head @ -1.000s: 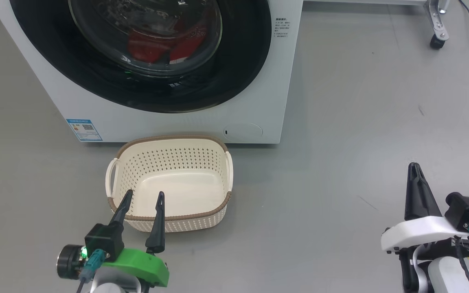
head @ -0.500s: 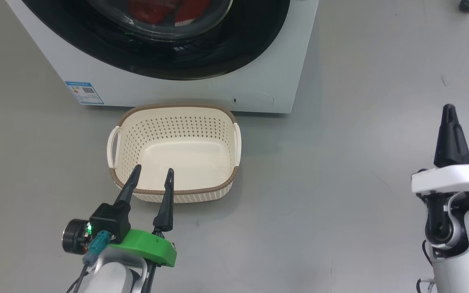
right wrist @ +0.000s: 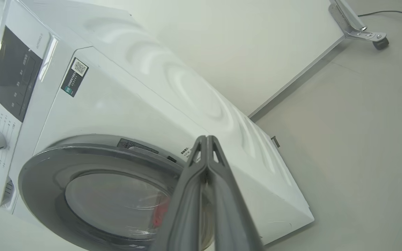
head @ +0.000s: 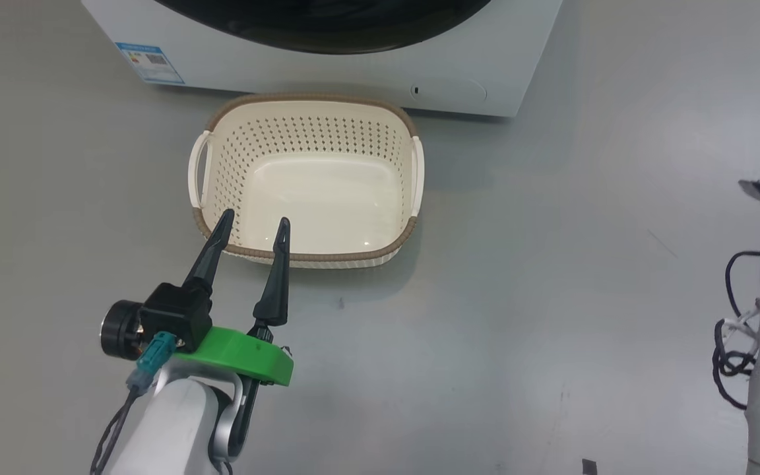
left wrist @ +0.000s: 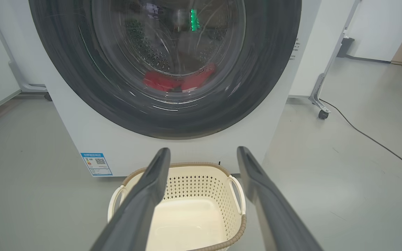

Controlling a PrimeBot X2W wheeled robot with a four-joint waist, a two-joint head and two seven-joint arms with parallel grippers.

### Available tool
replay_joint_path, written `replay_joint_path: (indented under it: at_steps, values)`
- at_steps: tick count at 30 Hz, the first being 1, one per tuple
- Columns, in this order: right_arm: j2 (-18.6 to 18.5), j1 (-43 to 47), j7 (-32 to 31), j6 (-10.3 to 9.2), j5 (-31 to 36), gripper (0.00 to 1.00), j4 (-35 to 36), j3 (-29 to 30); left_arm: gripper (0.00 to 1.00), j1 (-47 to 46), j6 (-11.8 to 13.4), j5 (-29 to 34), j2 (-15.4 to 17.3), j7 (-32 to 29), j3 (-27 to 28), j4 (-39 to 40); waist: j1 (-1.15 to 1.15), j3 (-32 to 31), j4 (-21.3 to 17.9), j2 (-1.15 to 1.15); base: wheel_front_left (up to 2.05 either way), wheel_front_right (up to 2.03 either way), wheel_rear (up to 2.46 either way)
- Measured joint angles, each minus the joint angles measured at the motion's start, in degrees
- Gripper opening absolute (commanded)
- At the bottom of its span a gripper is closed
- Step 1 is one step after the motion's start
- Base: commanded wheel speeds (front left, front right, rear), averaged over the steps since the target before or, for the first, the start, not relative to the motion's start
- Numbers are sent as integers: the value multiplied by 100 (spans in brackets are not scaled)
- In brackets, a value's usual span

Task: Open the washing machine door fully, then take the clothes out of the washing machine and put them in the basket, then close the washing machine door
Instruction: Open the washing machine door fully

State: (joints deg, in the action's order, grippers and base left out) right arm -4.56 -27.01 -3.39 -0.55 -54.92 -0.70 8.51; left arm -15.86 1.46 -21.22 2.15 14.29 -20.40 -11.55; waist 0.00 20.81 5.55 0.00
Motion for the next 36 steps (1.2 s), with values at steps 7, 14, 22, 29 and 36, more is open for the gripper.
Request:
replay_joint_path:
  at_steps: [7,14,22,29,36]
  values:
    - [-69,-959,-570,-263,-616,0,-33,211,100,-270,-22,-98,-3,5,-44,62,0,427,209,0,0,0,0]
    - [-277,-1662,-1013,-425,-868,0,-221,281,100,-417,-24,-181,-8,16,-131,67,0,732,405,0,0,0,0]
    - [-597,-2641,-1458,-577,-878,0,-576,299,100,-617,-24,-247,-22,16,-201,94,0,1104,690,0,0,0,0]
    - [-584,-3238,-1771,-624,-1118,0,-965,259,100,-731,-24,-253,-26,16,-282,101,0,1360,868,0,0,0,0]
    - [-541,-3655,-2022,-667,-1227,0,-1370,205,100,-823,-24,-380,-32,16,-411,90,1,1532,1029,0,0,0,0]
